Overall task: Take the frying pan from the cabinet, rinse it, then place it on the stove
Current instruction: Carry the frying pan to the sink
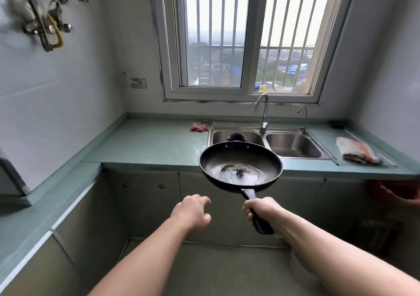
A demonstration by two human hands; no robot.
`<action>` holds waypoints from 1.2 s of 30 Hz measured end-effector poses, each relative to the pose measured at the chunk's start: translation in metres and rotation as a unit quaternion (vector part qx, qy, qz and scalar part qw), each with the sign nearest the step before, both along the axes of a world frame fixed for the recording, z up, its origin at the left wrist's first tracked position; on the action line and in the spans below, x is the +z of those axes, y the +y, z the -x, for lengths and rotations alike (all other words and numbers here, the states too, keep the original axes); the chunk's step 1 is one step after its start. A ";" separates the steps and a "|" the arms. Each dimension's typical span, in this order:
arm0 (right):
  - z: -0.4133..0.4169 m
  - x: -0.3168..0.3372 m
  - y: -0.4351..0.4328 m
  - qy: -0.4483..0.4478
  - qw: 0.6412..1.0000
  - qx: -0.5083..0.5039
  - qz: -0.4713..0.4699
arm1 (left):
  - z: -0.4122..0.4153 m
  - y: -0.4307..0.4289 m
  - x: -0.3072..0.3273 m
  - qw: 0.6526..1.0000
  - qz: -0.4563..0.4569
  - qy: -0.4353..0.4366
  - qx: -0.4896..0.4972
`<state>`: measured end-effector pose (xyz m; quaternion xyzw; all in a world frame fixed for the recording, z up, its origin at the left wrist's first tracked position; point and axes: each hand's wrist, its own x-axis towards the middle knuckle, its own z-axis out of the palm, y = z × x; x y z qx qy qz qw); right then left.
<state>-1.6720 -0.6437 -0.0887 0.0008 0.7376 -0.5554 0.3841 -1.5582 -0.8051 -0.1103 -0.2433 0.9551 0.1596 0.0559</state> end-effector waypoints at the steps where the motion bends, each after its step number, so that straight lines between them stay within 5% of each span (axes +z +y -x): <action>1: 0.007 -0.001 -0.012 -0.014 1.000 -0.007 0.008 | 0.008 -0.012 -0.003 1.000 0.001 -0.004 -0.001; 9: 0.083 -0.009 -0.067 -0.036 0.998 -0.041 0.014 | 0.075 -0.074 -0.011 1.000 -0.018 -0.009 -0.003; 21: 0.277 -0.033 -0.106 0.018 0.994 0.077 -0.071 | 0.256 -0.110 -0.025 1.000 -0.003 -0.028 -0.002; 36: 0.389 -0.090 -0.175 -0.052 0.998 0.003 -0.034 | 0.401 -0.159 -0.059 0.999 -0.018 -0.045 -0.015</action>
